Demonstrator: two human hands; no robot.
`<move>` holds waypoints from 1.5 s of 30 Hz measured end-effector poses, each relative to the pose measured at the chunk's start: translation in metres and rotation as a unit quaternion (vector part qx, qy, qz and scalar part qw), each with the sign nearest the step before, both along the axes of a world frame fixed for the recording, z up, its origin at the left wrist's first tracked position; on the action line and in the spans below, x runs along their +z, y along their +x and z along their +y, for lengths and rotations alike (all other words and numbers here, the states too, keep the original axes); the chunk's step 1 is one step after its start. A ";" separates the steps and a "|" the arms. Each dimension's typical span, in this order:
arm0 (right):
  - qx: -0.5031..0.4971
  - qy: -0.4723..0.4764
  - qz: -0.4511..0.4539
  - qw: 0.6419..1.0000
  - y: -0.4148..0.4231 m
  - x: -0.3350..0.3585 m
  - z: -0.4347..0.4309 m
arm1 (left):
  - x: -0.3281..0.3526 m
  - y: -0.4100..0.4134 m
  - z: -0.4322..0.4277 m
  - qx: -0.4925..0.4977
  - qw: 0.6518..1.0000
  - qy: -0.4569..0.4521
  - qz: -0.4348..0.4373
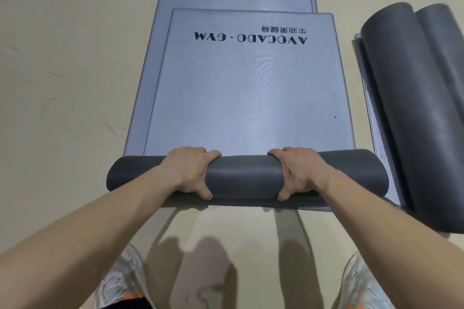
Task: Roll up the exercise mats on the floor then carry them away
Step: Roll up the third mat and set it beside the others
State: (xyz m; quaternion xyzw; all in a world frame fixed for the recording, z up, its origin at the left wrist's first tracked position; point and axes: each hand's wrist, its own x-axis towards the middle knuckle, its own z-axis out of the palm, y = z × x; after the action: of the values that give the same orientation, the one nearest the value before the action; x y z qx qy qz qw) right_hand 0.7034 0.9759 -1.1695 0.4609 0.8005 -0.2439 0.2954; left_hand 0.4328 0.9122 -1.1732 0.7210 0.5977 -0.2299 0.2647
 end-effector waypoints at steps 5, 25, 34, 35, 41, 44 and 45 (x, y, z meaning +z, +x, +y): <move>-0.058 0.154 0.021 0.986 0.013 -0.011 -0.057 | 0.006 -0.003 0.024 0.004 0.995 -0.096 -0.025; -0.019 0.315 0.051 0.948 0.020 -0.039 0.004 | -0.032 -0.012 0.036 -0.018 0.981 0.187 0.040; 0.028 0.104 -0.012 0.994 0.008 -0.001 0.057 | -0.015 0.003 0.037 -0.006 0.988 0.147 0.034; 0.033 0.082 -0.012 0.996 0.010 0.002 0.049 | -0.011 0.006 0.025 -0.005 0.992 0.121 0.035; -0.001 0.181 0.006 0.984 0.031 -0.008 -0.036 | 0.007 0.005 0.017 0.010 1.000 -0.008 0.011; -0.021 0.221 0.020 0.975 0.034 -0.011 -0.041 | 0.012 0.001 0.044 0.047 0.996 -0.079 -0.020; -0.024 0.205 0.025 0.978 0.032 -0.009 -0.029 | 0.010 0.003 0.047 0.055 0.996 -0.067 -0.019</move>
State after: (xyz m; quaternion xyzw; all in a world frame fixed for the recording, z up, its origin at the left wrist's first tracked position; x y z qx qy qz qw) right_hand 0.7357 0.9471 -1.1786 0.5249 0.8292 -0.0929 0.1685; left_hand 0.4363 0.9591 -1.1627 0.6714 0.6149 -0.2411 0.3361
